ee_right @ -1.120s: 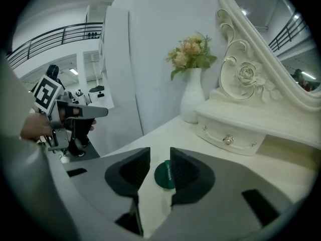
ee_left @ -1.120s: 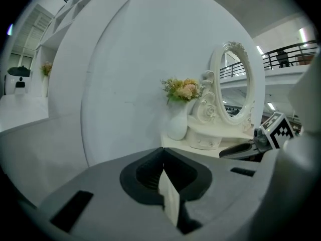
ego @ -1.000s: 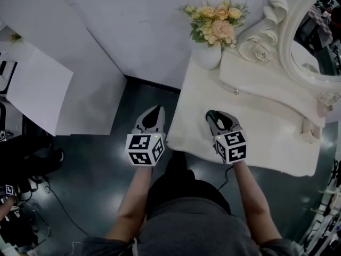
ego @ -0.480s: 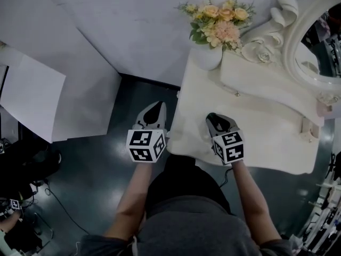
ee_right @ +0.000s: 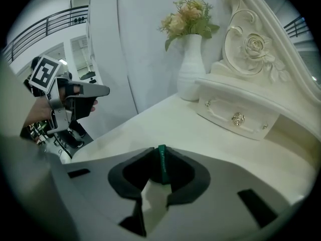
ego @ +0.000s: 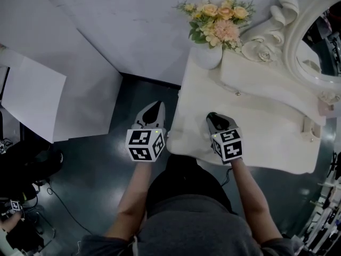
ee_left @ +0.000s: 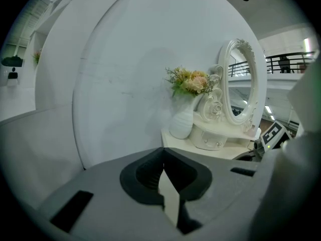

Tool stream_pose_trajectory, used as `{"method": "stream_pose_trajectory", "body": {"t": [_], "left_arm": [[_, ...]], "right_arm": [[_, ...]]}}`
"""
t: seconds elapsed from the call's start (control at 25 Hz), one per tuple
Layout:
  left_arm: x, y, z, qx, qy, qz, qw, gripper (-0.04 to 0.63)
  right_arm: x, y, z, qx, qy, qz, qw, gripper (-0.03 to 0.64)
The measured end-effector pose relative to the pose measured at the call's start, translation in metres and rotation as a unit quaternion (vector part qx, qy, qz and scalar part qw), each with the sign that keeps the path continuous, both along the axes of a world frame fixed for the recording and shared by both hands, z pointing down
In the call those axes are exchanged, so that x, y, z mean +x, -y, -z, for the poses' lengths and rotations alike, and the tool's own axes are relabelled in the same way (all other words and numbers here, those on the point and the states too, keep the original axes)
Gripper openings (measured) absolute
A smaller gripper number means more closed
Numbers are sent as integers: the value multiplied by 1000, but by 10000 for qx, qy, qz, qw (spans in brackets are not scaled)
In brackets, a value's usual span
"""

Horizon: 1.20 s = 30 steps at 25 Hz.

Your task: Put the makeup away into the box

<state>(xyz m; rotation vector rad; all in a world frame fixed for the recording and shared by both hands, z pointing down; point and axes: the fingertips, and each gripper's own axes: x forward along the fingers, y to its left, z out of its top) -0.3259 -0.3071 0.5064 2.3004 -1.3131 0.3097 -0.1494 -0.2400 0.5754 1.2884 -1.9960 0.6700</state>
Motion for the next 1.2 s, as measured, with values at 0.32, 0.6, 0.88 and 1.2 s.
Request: {"method": "stream_pose_trajectory", "body": {"t": [0.32,0.6,0.88,1.2], "left_arm": [[10,-2,5,50,-1,-99,9999,6],[13,-4,13,132,38,-215,9997,6],[28,-3,25,256,27,-525,9983,6],[73,-5,39,398,-56,-1184,9922,6]], "right_arm": [[2,0,-1,-85,48,4,10000,50],[3,0,0,18,-162,55,9999,6],[9,-4,20,268,113,-396,9988,6],[40,-15,50,629,246,-1196,9905,6]]}}
